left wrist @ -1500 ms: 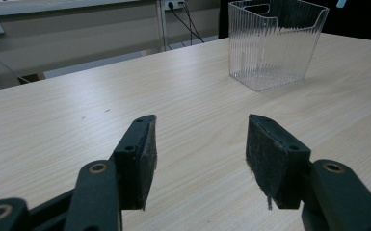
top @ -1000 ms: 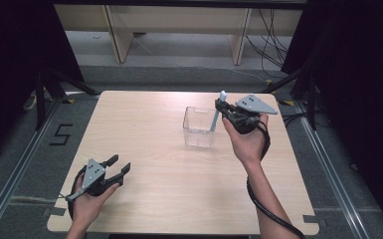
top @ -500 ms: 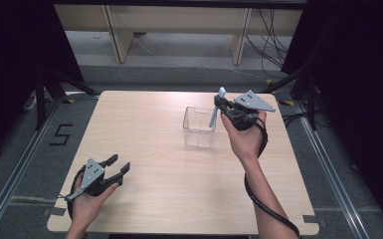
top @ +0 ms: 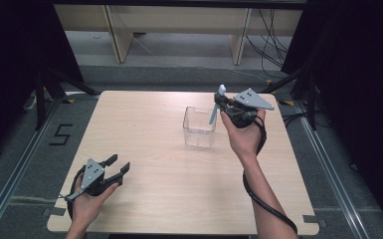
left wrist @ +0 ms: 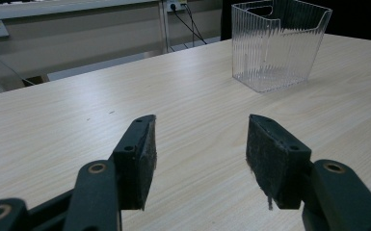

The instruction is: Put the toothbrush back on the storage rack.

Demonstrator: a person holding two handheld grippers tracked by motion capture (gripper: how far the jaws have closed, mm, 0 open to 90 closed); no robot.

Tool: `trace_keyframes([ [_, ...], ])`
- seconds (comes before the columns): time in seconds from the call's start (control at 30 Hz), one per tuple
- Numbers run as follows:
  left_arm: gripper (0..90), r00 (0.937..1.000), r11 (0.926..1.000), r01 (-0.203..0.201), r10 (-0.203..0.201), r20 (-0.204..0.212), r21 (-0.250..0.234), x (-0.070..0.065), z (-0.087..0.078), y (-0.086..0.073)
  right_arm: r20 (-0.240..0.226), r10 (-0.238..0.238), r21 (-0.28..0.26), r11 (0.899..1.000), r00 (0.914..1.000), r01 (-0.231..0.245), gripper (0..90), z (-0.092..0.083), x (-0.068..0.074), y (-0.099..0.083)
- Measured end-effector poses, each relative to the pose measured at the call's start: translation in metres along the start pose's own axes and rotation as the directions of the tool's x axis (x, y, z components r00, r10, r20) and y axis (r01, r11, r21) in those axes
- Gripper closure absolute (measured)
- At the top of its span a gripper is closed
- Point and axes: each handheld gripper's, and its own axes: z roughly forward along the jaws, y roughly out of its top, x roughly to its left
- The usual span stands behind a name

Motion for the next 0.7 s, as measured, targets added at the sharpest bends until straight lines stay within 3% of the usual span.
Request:
trace_keyframes([
  [0.7,44.0,1.0,1.0,-0.001,0.001,0.0,0.005,-0.001,0.0,-0.001,0.011,0.03,0.05,0.998,0.9995,-0.03,84.3,0.011,-0.005,-0.019],
])
